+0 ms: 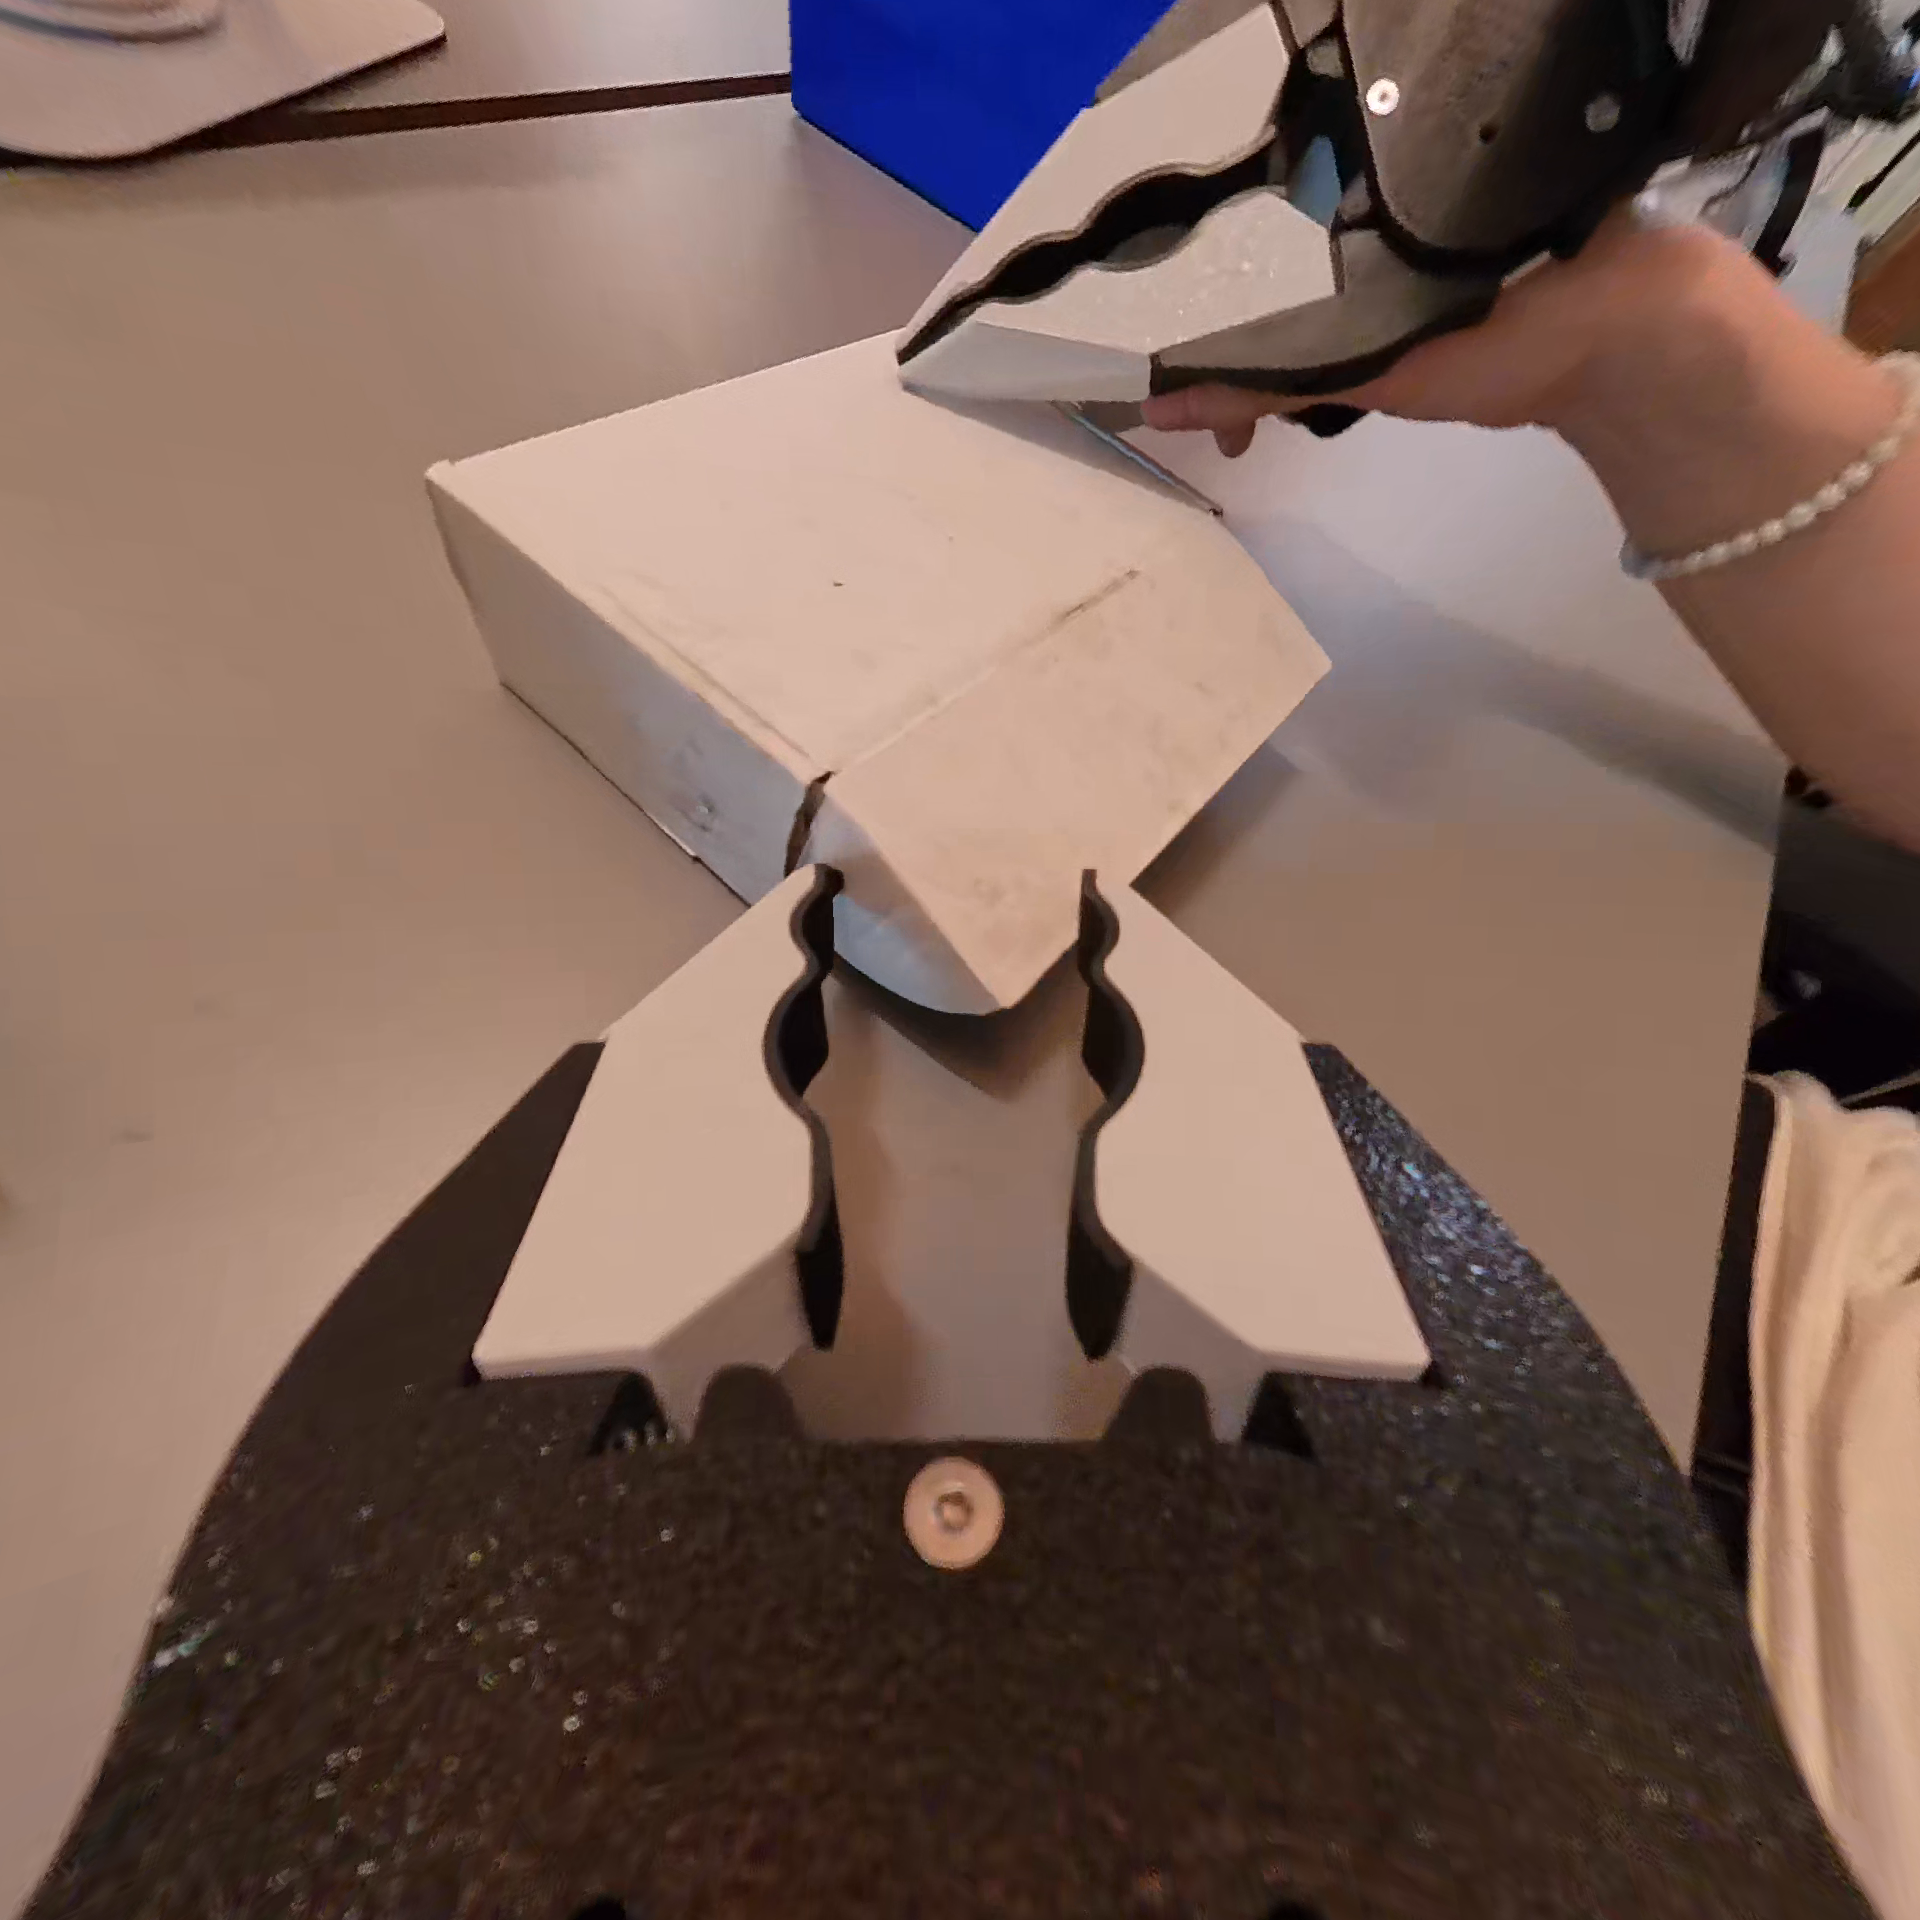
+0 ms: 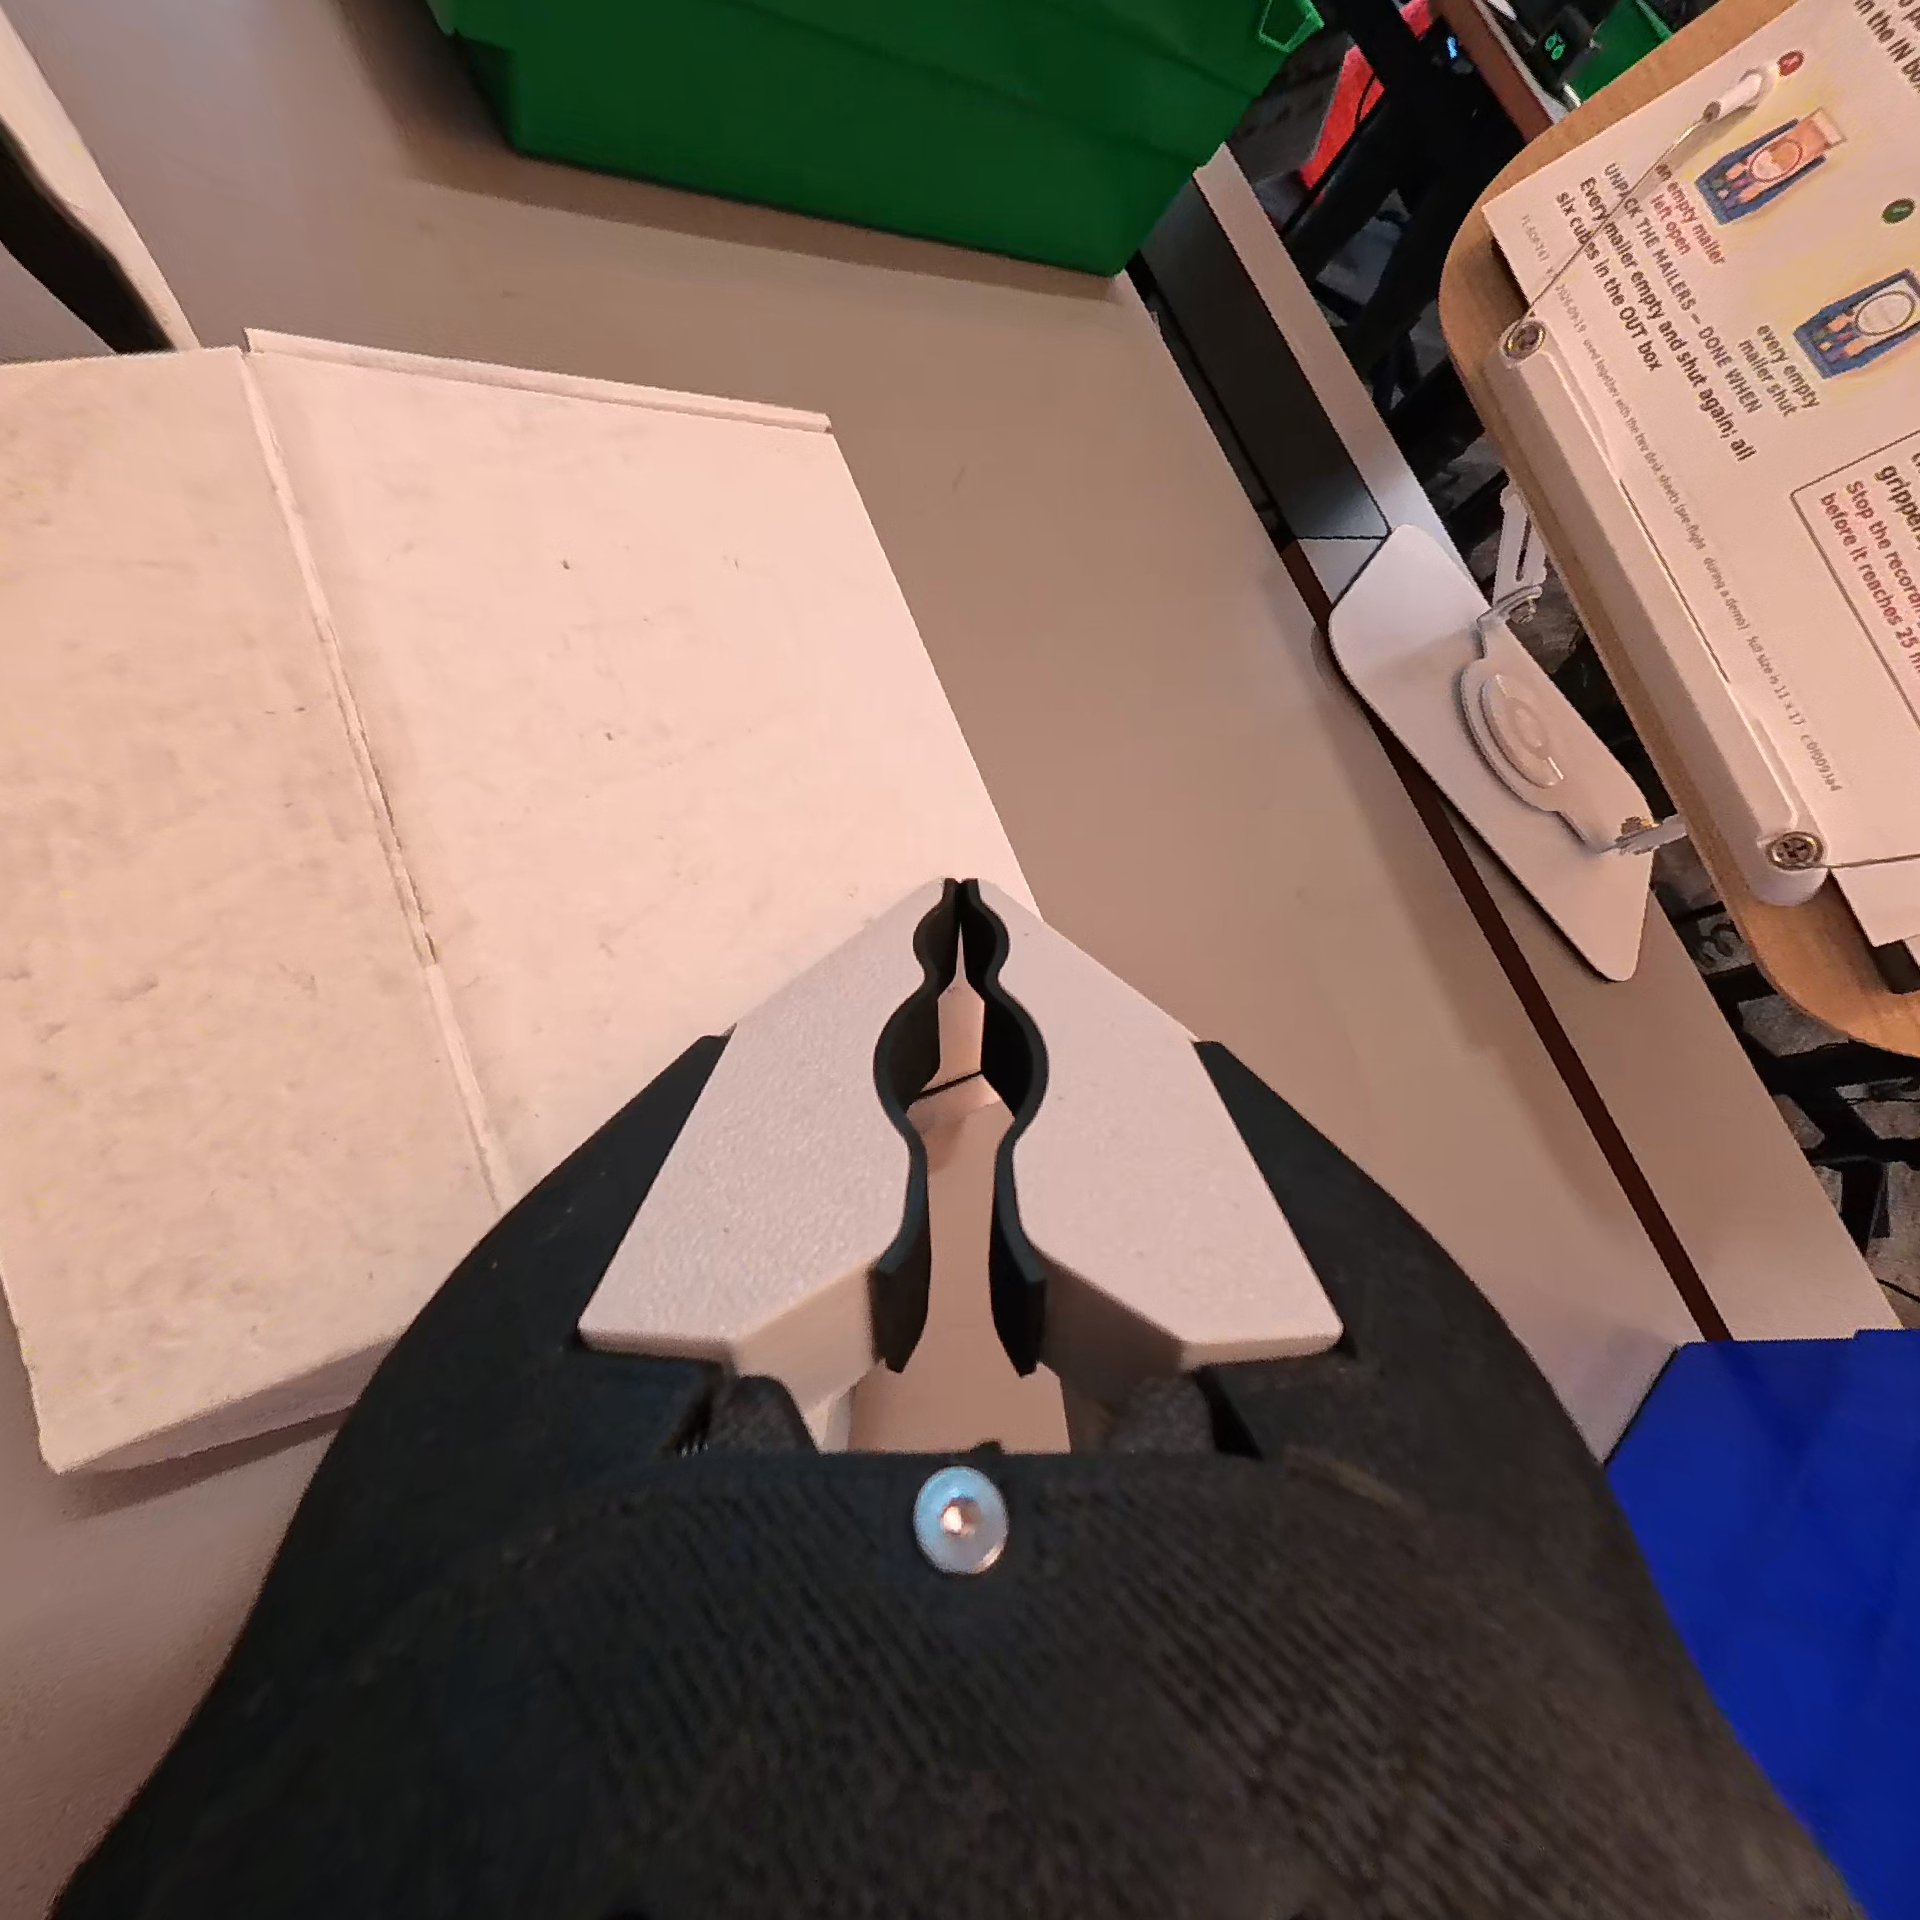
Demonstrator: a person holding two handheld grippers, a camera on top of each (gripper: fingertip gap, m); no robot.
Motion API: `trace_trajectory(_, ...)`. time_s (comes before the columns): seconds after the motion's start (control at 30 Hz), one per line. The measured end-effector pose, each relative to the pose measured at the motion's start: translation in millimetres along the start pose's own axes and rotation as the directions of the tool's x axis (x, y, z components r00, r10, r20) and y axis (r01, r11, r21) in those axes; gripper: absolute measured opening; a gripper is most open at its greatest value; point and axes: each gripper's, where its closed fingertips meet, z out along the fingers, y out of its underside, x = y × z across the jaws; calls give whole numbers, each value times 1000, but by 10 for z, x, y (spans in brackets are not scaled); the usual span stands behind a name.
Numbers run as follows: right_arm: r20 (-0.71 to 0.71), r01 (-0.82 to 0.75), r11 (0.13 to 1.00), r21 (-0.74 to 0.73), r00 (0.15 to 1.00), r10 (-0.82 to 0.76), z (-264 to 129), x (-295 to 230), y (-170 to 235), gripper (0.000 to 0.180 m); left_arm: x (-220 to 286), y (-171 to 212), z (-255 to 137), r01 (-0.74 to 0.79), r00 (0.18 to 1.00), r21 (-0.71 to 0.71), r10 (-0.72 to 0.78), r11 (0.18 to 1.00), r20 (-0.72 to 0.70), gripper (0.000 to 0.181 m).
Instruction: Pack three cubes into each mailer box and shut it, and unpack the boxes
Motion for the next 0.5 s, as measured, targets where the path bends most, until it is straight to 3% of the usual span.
trace_trajectory(0.33, -6, 19, 1000, -22, 1000, -20, 23, 16, -2, 0, 73, -52, 71, 132, 989, 3, -131, 991, -68, 55)
trace_trajectory(0.5, 0, 64, 998, -25, 998, -64, 25, 31, -9, 0, 84, -67, 67, 97, 993, 24, -95, 995, -76, 60)
